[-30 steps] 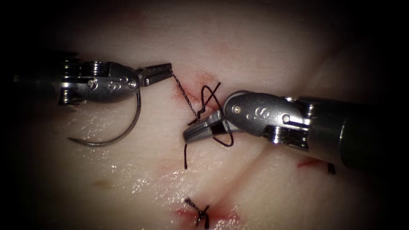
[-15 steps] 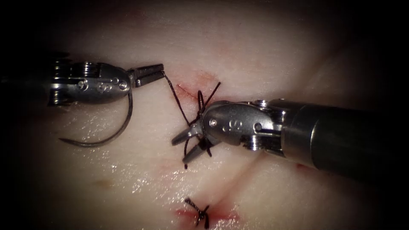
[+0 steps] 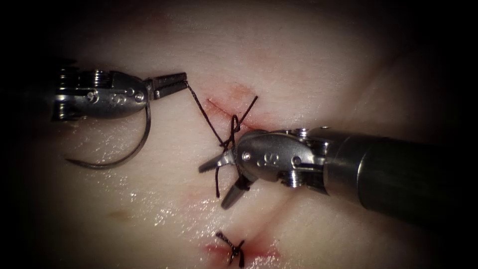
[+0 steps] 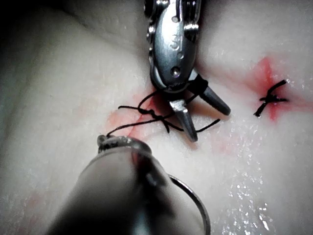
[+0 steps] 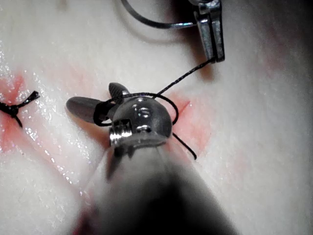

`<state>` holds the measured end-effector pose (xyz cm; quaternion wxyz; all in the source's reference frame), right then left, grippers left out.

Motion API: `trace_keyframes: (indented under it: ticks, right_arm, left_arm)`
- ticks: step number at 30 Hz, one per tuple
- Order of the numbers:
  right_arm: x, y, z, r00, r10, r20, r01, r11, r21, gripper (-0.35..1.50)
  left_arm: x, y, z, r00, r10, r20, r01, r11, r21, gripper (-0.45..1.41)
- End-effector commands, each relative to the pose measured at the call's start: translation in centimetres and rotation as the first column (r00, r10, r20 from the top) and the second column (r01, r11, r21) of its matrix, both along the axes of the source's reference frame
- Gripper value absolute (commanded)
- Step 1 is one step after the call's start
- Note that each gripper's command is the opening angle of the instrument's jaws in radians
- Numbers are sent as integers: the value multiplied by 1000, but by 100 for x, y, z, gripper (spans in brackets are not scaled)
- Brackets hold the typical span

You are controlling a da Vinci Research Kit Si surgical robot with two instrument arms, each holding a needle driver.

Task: Wound Closure

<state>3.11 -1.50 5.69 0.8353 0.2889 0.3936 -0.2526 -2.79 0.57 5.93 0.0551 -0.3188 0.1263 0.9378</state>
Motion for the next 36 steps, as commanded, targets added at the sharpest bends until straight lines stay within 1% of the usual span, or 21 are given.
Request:
trace_keyframes:
  ticks: [1,3,4,5,7,8,9,10,12,13,19,22,23,26,31,32,33,36]
  right_arm:
    - [9,0,8,1000,-1,0,1,1000,-4,74]
    - [9,-1,14,1000,1,4,-1,1000,-14,61]
    - [9,-1,16,1000,2,7,-2,1000,-18,57]
    - [8,0,20,1000,7,14,-6,999,-31,46]
    - [8,0,22,1000,11,16,-11,999,-38,44]
    - [8,1,24,1000,12,18,-12,999,-42,39]
    - [8,0,27,1000,13,19,-12,999,-46,14]
    - [8,0,27,1000,13,19,-12,999,-46,14]
    - [8,-1,29,1000,13,20,-12,999,-49,-27]
    - [8,-1,30,1000,13,20,-12,999,-49,-35]
    - [7,6,30,999,27,28,-25,998,-59,-35]
    - [5,14,26,998,67,6,-66,996,-56,-35]
    - [5,14,26,998,67,6,-66,996,-56,-35]
    - [0,24,19,995,98,-21,-99,994,-42,-35]
    - [-12,36,9,988,142,-65,-144,989,-20,-35]
    - [-18,43,5,984,161,-80,-163,987,-9,-35]
    - [-18,43,5,984,161,-80,-163,987,-9,-35]
    - [-25,52,0,977,188,-104,-189,982,3,-35]
  left_arm:
    - [-6,3,5,1000,0,2,0,1000,-2,-45]
    - [-6,2,5,1000,0,2,0,1000,-2,-45]
    - [-6,2,5,1000,0,2,0,1000,-2,-45]
    - [-5,1,4,1000,-3,3,3,1000,1,-45]
    - [-4,0,4,1000,-2,4,2,1000,1,-45]
    - [-3,-1,3,1000,-1,4,1,1000,1,-45]
    - [-1,-3,2,1000,-2,7,2,1000,4,-45]
    - [-1,-3,2,1000,-2,7,2,1000,4,-45]
    - [1,-5,0,1000,-1,9,1,1000,3,-45]
    - [3,-7,-1,1000,-5,13,5,1000,4,-45]
    - [15,-23,-11,1000,-6,21,6,1000,-1,-45]
    - [21,-40,-19,1000,-6,20,6,1000,-6,-45]
    - [21,-40,-19,1000,-6,20,6,1000,-6,-45]
    - [29,-65,-21,1000,0,2,0,1000,-21,-45]
    - [40,-95,-18,1000,11,-11,-11,999,-44,-45]
    - [44,-110,-19,1000,9,-16,-10,999,-44,-45]
    - [44,-110,-19,1000,9,-16,-10,999,-44,-45]
    - [48,-131,-22,999,15,-29,-16,999,-37,-45]
